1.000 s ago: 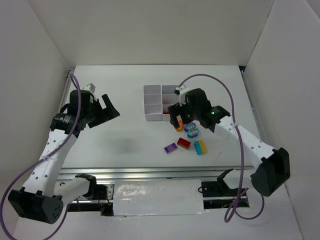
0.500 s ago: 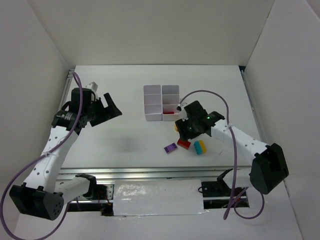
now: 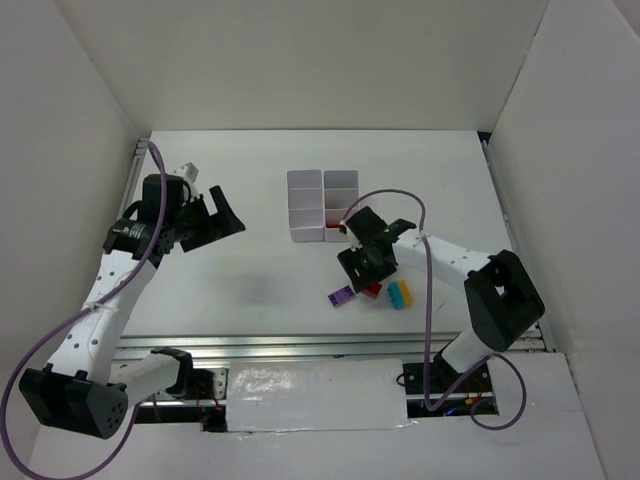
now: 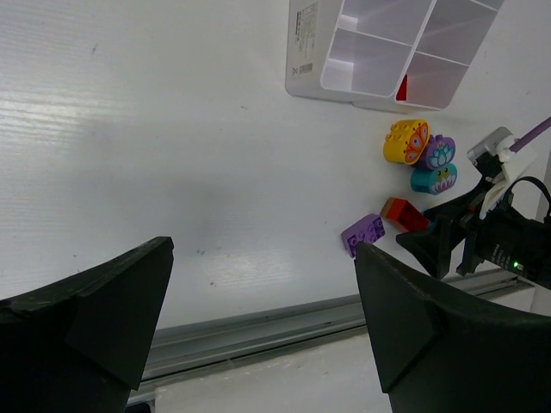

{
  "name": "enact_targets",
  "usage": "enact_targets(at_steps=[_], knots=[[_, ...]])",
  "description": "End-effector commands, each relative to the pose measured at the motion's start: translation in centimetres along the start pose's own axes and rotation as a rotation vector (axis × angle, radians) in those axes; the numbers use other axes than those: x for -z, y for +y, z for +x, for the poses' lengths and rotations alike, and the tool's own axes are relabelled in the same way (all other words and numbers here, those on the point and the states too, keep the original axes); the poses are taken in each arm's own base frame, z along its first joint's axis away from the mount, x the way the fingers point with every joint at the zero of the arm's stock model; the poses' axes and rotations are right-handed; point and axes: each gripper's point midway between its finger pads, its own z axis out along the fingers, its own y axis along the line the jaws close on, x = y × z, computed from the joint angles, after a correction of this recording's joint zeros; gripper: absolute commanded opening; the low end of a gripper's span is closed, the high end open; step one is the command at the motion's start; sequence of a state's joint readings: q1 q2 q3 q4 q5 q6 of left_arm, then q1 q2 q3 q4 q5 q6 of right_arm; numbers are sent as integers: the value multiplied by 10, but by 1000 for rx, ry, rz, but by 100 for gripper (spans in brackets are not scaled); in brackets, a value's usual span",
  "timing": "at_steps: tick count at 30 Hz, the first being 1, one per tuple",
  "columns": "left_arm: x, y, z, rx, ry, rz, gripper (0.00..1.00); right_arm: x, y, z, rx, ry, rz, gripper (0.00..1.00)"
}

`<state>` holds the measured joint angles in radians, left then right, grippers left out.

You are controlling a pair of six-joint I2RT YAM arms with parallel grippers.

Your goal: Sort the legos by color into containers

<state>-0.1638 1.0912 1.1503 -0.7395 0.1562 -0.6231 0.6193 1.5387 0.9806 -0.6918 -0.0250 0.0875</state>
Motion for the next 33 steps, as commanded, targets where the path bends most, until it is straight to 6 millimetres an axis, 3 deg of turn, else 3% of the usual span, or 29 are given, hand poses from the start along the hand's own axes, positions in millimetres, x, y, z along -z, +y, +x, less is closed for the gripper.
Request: enact_targets(at_steps=[1, 8, 14, 17, 21, 23, 27, 28, 30, 31, 32, 33], knots=[[9, -10, -11, -39, -36, 43, 100, 3, -2, -15, 16, -27, 25, 71], [4, -10, -9, -46, -22, 52, 100, -12, -10, -11, 31, 28, 73, 67], [2, -12, -13, -59, -21, 53, 99, -21, -4, -5, 46, 70, 51, 66], [-1, -12, -12, -59, -14, 58, 100, -20, -4, -8, 43, 63, 60, 54], [-2, -13, -12, -55, -12, 64, 100, -10, -7, -16, 33, 54, 91, 28], [-2, -15, -12, -54, -14, 75, 100, 0, -8, -22, 19, 39, 104, 7], [-2, -27, -8, -61, 11, 148, 100, 31, 1, -43, -41, -32, 75, 0], [1, -34, -6, -77, 20, 194, 100, 51, 7, -58, -58, -107, 43, 0], [7, -60, -8, -120, 12, 345, 99, 75, 36, -74, -94, -193, -113, 0], [19, -81, 4, -142, 68, 494, 99, 100, 50, -92, -93, -304, -205, 0], [28, -99, -1, -179, 41, 600, 98, 117, 77, -95, -93, -325, -361, 0], [36, -110, 0, -194, 49, 683, 98, 130, 89, -101, -93, -363, -439, 0]])
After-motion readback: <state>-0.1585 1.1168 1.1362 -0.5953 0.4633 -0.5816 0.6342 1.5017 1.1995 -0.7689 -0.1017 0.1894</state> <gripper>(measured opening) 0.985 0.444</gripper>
